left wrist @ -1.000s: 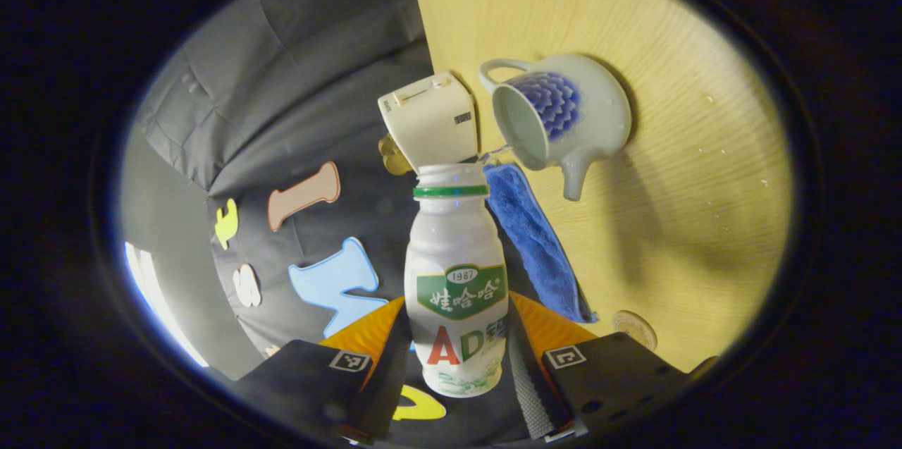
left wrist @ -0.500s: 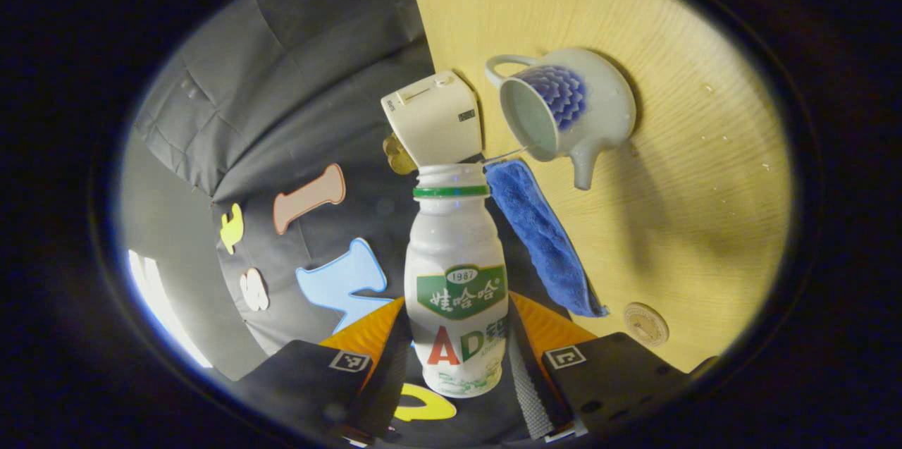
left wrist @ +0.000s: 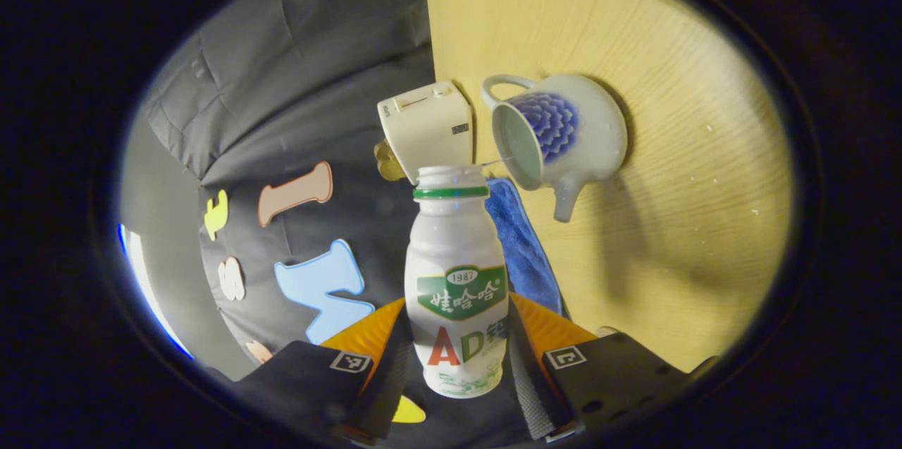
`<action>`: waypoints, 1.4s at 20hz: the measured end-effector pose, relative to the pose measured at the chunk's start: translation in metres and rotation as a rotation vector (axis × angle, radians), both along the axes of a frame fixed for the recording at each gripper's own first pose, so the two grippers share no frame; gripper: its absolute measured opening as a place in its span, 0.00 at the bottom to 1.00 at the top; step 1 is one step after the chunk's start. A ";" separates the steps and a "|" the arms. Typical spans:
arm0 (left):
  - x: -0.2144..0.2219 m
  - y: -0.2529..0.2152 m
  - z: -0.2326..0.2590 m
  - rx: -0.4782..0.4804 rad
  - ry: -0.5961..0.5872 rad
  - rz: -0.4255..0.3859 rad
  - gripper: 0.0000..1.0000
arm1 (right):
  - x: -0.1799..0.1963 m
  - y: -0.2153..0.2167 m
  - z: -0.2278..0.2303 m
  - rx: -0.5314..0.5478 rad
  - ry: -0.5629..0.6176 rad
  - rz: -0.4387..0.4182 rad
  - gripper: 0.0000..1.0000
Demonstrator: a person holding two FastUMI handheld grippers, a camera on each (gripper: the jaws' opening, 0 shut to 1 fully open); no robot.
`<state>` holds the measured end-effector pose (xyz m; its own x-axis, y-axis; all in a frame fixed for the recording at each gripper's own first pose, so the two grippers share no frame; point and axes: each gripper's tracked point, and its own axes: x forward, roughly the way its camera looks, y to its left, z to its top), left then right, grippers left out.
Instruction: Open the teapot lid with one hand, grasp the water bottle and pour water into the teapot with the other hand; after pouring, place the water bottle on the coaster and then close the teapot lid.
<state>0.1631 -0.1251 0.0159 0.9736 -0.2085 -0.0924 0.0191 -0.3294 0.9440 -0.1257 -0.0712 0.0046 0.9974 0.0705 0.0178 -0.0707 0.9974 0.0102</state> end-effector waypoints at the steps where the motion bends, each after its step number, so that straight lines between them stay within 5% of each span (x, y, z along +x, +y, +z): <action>1: 0.001 0.000 -0.003 -0.006 0.005 -0.002 0.75 | 0.000 0.001 0.001 -0.001 0.000 0.000 0.11; 8: 0.002 0.004 -0.033 -0.160 0.112 -0.004 0.78 | 0.000 -0.003 0.003 -0.011 -0.003 -0.018 0.11; 15: -0.008 0.011 -0.039 -0.442 0.180 0.003 0.75 | 0.005 -0.020 0.021 -0.027 -0.034 -0.064 0.11; 17: -0.013 0.010 -0.042 -0.524 0.200 0.002 0.82 | 0.013 -0.026 0.024 -0.040 -0.031 -0.077 0.11; 18: -0.014 0.011 -0.044 -0.561 0.210 0.005 0.82 | 0.017 -0.027 0.024 -0.044 -0.026 -0.079 0.28; 19: -0.016 0.012 -0.047 -0.594 0.222 0.010 0.82 | 0.020 -0.029 0.025 -0.043 -0.021 -0.083 0.28; 20: -0.016 0.014 -0.048 -0.625 0.228 0.011 0.82 | 0.022 -0.032 0.026 -0.043 -0.019 -0.087 0.00; 21: -0.016 0.015 -0.048 -0.655 0.231 0.012 0.82 | 0.025 -0.034 0.026 -0.045 -0.015 -0.093 0.11; 22: -0.019 0.016 -0.047 -0.681 0.234 0.014 0.82 | 0.029 -0.036 0.026 -0.050 -0.012 -0.097 0.11; 23: -0.019 0.018 -0.045 -0.703 0.233 0.015 0.82 | 0.033 -0.036 0.027 -0.055 -0.008 -0.099 0.00; 24: -0.020 0.020 -0.043 -0.725 0.232 0.016 0.82 | 0.038 -0.036 0.026 -0.058 -0.004 -0.098 0.28; 25: -0.022 0.021 -0.041 -0.752 0.236 0.016 0.82 | 0.044 -0.035 0.026 -0.054 0.001 -0.092 0.00; 26: -0.022 0.023 -0.040 -0.785 0.241 0.015 0.82 | 0.048 -0.032 0.026 -0.049 0.003 -0.085 0.11; 28: -0.029 0.027 -0.033 -0.859 0.249 0.013 0.82 | 0.059 -0.030 0.029 -0.052 0.000 -0.078 0.11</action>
